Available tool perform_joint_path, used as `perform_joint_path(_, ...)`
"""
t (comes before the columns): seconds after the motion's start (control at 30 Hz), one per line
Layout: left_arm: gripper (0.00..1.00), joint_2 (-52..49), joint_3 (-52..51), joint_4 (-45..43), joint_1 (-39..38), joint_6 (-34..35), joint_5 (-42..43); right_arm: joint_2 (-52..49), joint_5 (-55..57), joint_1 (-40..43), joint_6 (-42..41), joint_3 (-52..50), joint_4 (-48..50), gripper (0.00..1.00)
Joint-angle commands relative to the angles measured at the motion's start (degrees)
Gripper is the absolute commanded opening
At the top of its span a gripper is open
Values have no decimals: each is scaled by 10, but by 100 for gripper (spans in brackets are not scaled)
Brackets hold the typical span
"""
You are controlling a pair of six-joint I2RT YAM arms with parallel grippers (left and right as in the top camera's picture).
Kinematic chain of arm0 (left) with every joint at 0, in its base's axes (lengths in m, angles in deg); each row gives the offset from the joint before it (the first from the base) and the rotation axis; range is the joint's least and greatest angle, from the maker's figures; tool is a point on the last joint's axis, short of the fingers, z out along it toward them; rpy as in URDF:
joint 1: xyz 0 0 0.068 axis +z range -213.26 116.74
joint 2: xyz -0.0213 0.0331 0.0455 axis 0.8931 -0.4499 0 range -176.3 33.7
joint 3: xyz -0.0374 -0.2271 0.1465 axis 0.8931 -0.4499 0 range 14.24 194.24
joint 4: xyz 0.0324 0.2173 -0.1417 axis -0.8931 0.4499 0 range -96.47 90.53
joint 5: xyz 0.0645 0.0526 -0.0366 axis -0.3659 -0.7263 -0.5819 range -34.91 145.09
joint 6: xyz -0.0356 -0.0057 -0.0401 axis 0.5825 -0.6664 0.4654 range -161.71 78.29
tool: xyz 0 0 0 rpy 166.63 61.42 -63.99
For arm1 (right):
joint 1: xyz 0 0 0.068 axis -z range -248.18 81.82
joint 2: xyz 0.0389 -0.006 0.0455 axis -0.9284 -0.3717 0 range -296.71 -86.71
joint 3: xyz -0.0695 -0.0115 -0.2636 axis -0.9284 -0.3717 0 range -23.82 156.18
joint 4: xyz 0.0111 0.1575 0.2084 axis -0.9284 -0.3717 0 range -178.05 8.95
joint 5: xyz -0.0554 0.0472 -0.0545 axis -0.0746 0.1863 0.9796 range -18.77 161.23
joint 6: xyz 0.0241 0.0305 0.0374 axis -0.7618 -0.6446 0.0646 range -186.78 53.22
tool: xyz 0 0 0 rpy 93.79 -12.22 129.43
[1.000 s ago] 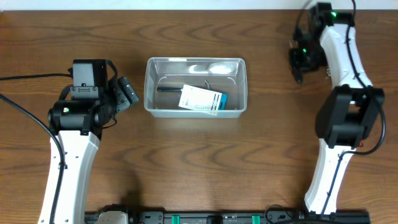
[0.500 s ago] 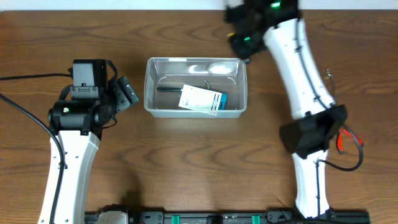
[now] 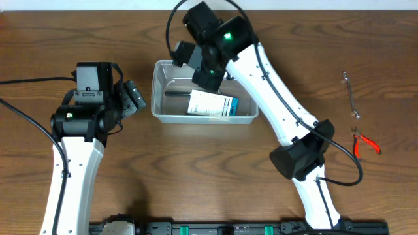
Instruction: Pack container
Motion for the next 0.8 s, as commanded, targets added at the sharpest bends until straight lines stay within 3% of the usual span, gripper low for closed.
perform_joint_path(0.0, 98, -4, 6, 1, 2, -1, -7, 17, 9, -3, 24, -16, 3, 70)
perform_joint_path(0.13, 98, -4, 6, 1, 2, -1, -7, 18, 24, 6, 8, -16, 4, 76)
perform_joint_path(0.27, 98, -4, 6, 1, 2, -1, -7, 27, 95, 33, -99, -5, 0, 86)
perform_joint_path(0.4, 98, -4, 6, 1, 2, -1, -7, 56, 125, 86, -178, -4, -28, 89)
perform_joint_path(0.77, 98, -4, 6, 1, 2, -1, -7, 85, 132, 274, -188, -9, -112, 95)
